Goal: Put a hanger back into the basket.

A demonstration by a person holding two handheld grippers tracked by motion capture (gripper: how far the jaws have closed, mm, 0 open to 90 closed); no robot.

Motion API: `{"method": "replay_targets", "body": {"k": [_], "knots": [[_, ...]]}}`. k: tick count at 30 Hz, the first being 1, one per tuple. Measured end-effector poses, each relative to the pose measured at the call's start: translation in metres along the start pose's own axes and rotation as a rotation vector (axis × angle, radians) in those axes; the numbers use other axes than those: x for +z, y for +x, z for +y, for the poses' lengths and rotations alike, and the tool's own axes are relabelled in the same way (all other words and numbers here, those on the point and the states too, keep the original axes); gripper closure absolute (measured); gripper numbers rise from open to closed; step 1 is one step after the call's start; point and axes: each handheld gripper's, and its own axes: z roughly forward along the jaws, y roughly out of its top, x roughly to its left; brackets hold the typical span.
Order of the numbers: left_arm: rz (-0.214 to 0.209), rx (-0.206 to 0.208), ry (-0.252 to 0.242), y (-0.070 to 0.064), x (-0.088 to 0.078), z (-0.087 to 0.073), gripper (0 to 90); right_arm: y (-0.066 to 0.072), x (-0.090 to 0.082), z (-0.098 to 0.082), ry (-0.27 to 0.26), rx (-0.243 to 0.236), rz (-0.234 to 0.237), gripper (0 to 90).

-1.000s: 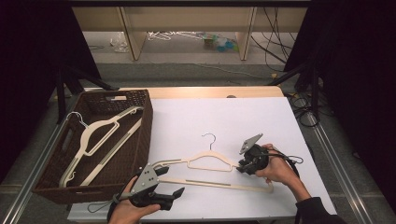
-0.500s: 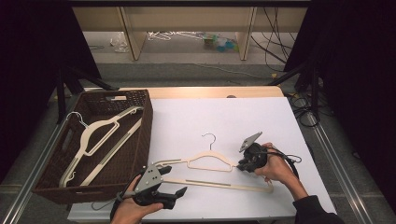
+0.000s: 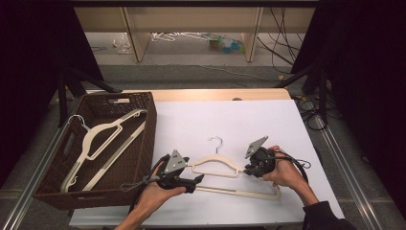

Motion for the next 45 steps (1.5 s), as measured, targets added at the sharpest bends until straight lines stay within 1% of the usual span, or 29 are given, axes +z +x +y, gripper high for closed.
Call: {"method": "replay_targets", "body": {"k": [2,3,4,5,6,7,8,9,10,11,12,13,15,17,19,22,25,27,29,30,32,35,36,38,39,40,41,43,45], "knots": [[-0.007,-0.018,0.025,0.005,0.011,0.002,27.1,0.001,-0.004,0.001,-0.003,-0.007,-0.004,79.4],[0.0,-0.027,0.03,0.006,0.019,0.003,26.9,0.002,-0.005,0.001,-0.006,-0.008,-0.006,79.5],[0.001,-0.012,0.05,0.008,0.025,0.004,27.1,0.003,-0.007,0.002,-0.01,-0.013,-0.003,79.5],[0.0,-0.013,0.067,0.01,0.031,0.005,27.2,0.004,-0.008,0.002,-0.009,-0.009,-0.003,79.5],[0.014,-0.016,0.085,0.012,0.036,0.006,27.2,0.004,-0.009,0.002,-0.018,-0.019,-0.008,79.5],[0.018,-0.005,0.109,0.015,0.04,0.007,27.3,0.005,-0.01,0.002,-0.016,-0.013,-0.009,79.5],[0.012,-0.011,0.123,0.017,0.045,0.008,27.7,0.006,-0.011,0.003,-0.017,-0.024,-0.009,79.5],[0.01,-0.005,0.137,0.02,0.049,0.009,28.3,0.007,-0.012,0.003,-0.014,-0.017,-0.01,79.6],[0.019,-0.002,0.144,0.022,0.053,0.01,28.5,0.008,-0.013,0.003,-0.015,-0.019,-0.012,79.6],[0.022,-0.01,0.141,0.023,0.057,0.01,28.9,0.008,-0.014,0.004,-0.015,-0.024,-0.013,79.6],[0.014,-0.013,0.15,0.024,0.06,0.011,29.3,0.009,-0.015,0.004,-0.014,-0.023,-0.014,79.6],[0.007,-0.011,0.16,0.024,0.064,0.011,29.4,0.009,-0.016,0.005,-0.02,-0.034,-0.019,79.6],[0.003,-0.003,0.175,0.024,0.069,0.011,29.4,0.01,-0.02,0.005,-0.022,-0.031,-0.016,79.6],[-0.013,0.001,0.187,0.022,0.075,0.011,29.3,0.011,-0.022,0.006,-0.028,-0.035,-0.022,79.6],[-0.015,0.02,0.193,0.021,0.079,0.013,30.6,0.012,-0.023,0.007,-0.029,-0.046,-0.025,79.7],[-0.021,0.011,0.199,0.022,0.085,0.014,34.6,0.012,-0.025,0.008,-0.028,-0.043,-0.022,79.7],[-0.03,0.026,0.211,0.021,0.089,0.016,39.1,0.013,-0.027,0.008,-0.032,-0.04,-0.025,79.6],[-0.033,0.033,0.213,0.022,0.091,0.017,40.2,0.013,-0.028,0.009,-0.037,-0.052,-0.025,79.7],[-0.039,0.044,0.218,0.022,0.093,0.018,43.4,0.014,-0.029,0.01,-0.037,-0.055,-0.024,79.6],[-0.044,0.05,0.218,0.023,0.094,0.018,44.3,0.014,-0.03,0.01,-0.036,-0.048,-0.023,79.6],[-0.063,0.049,0.222,0.026,0.096,0.019,48.6,0.014,-0.03,0.01,-0.04,-0.059,-0.021,79.7],[-0.089,0.075,0.222,0.026,0.096,0.02,56.9,0.014,-0.031,0.01,-0.047,-0.064,-0.02,79.6],[-0.091,0.081,0.221,0.027,0.096,0.02,60.0,0.015,-0.031,0.01,-0.048,-0.065,-0.02,79.6],[-0.102,0.087,0.226,0.028,0.094,0.02,62.3,0.015,-0.031,0.01,-0.045,-0.064,-0.021,79.6],[-0.113,0.101,0.23,0.03,0.092,0.021,63.1,0.015,-0.031,0.01,-0.047,-0.067,-0.018,79.6],[-0.115,0.102,0.225,0.03,0.091,0.021,63.7,0.015,-0.031,0.01,-0.051,-0.071,-0.017,79.6],[-0.117,0.11,0.222,0.031,0.088,0.022,64.1,0.015,-0.032,0.01,-0.054,-0.082,-0.011,79.6],[-0.122,0.132,0.215,0.031,0.084,0.025,64.9,0.015,-0.032,0.01,-0.06,-0.083,-0.009,79.5],[-0.125,0.141,0.206,0.029,0.078,0.029,66.1,0.014,-0.034,0.009,-0.062,-0.096,-0.012,79.5]]}}
